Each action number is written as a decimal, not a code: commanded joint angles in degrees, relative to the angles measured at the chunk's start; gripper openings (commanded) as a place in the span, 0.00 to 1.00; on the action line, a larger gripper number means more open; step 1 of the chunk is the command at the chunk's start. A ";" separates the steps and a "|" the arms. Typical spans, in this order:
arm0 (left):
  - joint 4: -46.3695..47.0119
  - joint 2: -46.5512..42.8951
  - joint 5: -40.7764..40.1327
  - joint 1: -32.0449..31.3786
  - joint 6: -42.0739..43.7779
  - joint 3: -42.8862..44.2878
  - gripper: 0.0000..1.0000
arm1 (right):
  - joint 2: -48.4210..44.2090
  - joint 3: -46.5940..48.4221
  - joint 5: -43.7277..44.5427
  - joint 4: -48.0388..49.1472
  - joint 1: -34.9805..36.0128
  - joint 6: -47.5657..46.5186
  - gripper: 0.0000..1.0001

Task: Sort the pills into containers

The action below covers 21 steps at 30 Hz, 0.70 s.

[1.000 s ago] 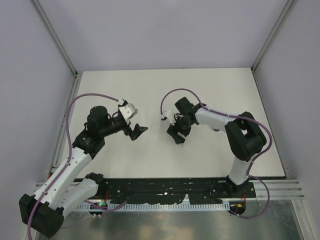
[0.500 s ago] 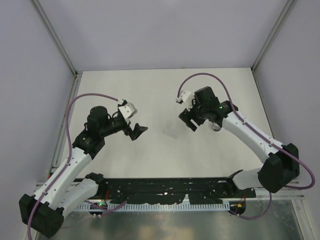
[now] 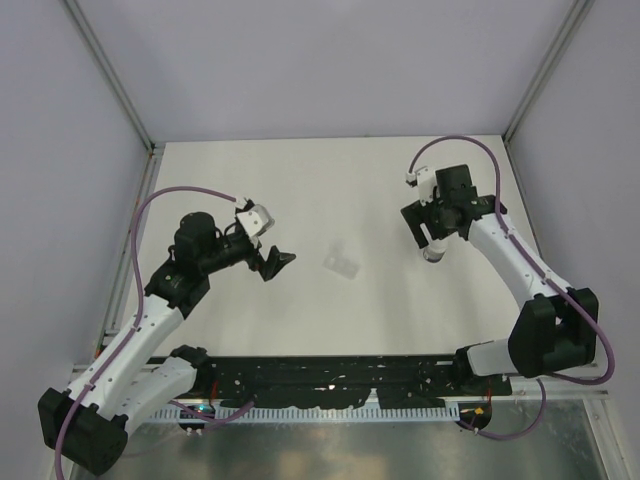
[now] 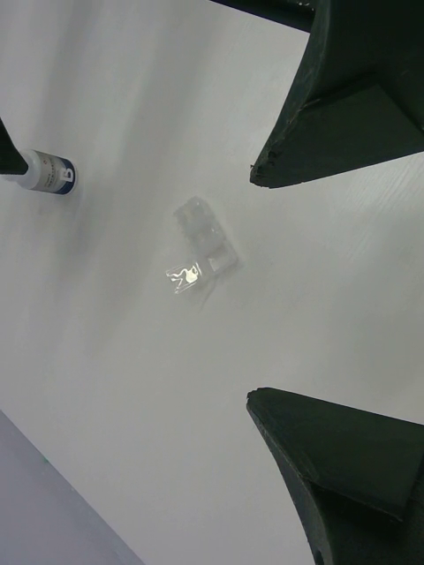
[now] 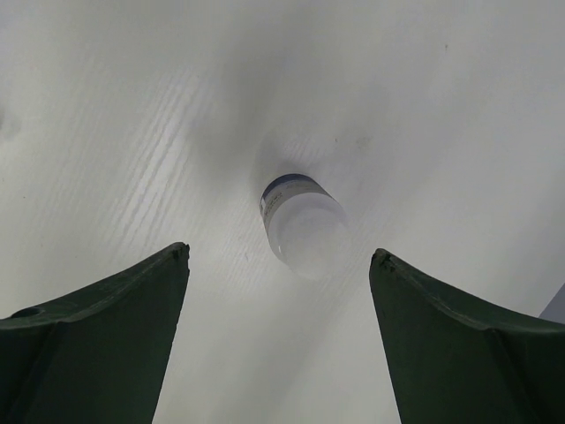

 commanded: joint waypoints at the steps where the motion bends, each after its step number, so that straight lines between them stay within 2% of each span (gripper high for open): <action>1: 1.84 -0.98 1.69 0.32 -1.02 0.02 0.99 | 2.29 -1.62 0.60 0.02 -2.16 0.76 0.87; 12: 1.93 -0.98 2.48 0.32 -1.02 -0.07 1.00 | 9.93 -2.15 -1.50 1.43 -7.17 -0.47 0.87; 21: 1.92 -0.72 2.31 0.32 -0.94 -0.07 1.00 | 15.12 -0.75 -4.41 1.87 -8.76 -0.73 0.76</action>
